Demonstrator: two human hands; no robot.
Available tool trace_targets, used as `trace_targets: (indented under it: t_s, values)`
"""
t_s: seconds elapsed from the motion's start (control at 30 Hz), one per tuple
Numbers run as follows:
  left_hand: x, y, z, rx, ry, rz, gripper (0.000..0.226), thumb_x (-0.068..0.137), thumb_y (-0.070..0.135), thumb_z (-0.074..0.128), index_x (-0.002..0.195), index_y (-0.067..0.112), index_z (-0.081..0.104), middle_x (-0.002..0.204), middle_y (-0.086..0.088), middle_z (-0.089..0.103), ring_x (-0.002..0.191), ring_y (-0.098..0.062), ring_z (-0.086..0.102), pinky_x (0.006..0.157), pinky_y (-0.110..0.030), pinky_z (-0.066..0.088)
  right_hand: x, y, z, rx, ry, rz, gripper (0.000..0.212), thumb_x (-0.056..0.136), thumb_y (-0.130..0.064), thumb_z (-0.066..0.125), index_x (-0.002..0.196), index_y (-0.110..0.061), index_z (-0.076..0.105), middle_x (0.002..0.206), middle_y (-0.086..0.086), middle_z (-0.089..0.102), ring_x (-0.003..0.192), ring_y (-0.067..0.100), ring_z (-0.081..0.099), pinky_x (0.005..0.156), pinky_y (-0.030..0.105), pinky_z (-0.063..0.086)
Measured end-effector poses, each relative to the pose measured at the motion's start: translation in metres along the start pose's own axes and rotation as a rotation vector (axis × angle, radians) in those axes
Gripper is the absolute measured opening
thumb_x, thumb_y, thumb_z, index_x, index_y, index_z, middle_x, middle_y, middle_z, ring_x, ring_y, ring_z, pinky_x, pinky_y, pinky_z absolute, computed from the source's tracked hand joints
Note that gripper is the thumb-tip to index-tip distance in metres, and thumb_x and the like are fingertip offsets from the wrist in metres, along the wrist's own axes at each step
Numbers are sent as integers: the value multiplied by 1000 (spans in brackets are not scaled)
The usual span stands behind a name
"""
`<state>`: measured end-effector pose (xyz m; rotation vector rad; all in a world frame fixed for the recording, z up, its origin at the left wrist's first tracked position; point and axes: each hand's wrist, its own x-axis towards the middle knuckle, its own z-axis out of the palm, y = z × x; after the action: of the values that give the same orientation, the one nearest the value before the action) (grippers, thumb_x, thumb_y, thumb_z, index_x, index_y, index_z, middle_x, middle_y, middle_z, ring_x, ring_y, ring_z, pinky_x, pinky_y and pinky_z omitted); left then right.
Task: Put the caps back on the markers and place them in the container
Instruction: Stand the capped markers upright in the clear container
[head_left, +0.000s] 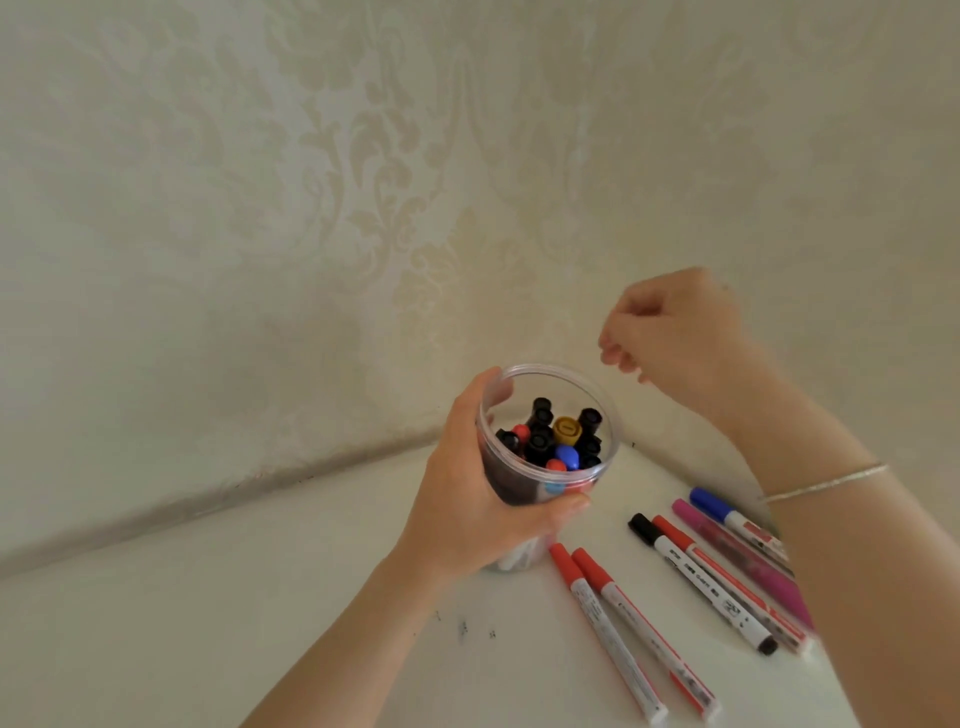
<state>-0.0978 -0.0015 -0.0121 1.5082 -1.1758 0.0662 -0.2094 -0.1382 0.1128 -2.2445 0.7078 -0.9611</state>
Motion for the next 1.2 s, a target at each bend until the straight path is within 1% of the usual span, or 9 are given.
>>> trace_targets:
  t_s: [0.07,0.2,0.27,0.33,0.57,0.7,0.87,1.0,1.2]
  values:
    - [-1,1,0,-10,-3,0,109,54,44,89,144,25,29,139,15,45,135,-8,40,109,-25,38,0,22,5,-283,-142,131,12,75,-16,51,77,-14,63,78,9,68,74,33,65,73,41,56]
    - [-2,4,0,-8,-8,16,108,54,41,89,144,28,29,139,13,45,134,-6,40,105,-18,37,-30,39,39,-616,-924,375,37,84,-36,63,110,-9,55,76,9,60,68,23,60,70,31,55]
    - [-3,6,0,12,-19,28,108,54,44,87,143,30,28,139,15,44,134,-5,40,106,-17,36,-45,43,52,-708,-1091,355,58,81,-51,64,121,-10,54,84,7,62,82,20,63,85,30,53]
    - [-5,8,0,25,-28,37,108,54,46,86,143,30,27,140,15,44,134,-4,40,105,-16,36,-52,48,63,-798,-1134,289,46,84,-51,61,104,-9,58,74,1,53,74,16,58,73,24,48]
    - [-9,11,-4,53,-37,35,112,52,47,87,144,29,26,141,13,45,135,-4,40,107,-23,38,-51,58,70,-741,-1012,201,24,81,-24,62,96,-6,61,65,0,53,52,13,46,54,22,41]
    - [-10,11,-4,56,-14,34,108,53,38,91,142,28,30,138,14,47,134,-6,41,108,-31,40,-19,48,38,-547,-526,108,17,83,-25,64,74,-14,56,66,-2,50,66,17,52,63,27,42]
    - [-9,11,-3,69,-44,51,104,57,38,88,143,25,30,139,14,47,135,-7,40,108,-24,36,6,-3,-51,88,82,11,18,75,-11,70,70,-6,54,58,7,49,41,11,47,43,25,41]
    - [-6,13,-1,84,-39,58,103,57,40,89,141,29,31,138,17,46,135,-5,40,107,-23,37,-14,-45,-75,491,-34,-109,8,75,-5,69,76,-3,61,60,8,62,43,13,53,40,20,43]
    - [-5,13,-2,30,-20,42,103,57,40,88,142,22,33,132,16,50,126,-10,50,104,-33,44,-24,-48,-8,437,-119,-67,12,72,5,69,78,7,59,65,20,65,44,21,62,44,29,52]
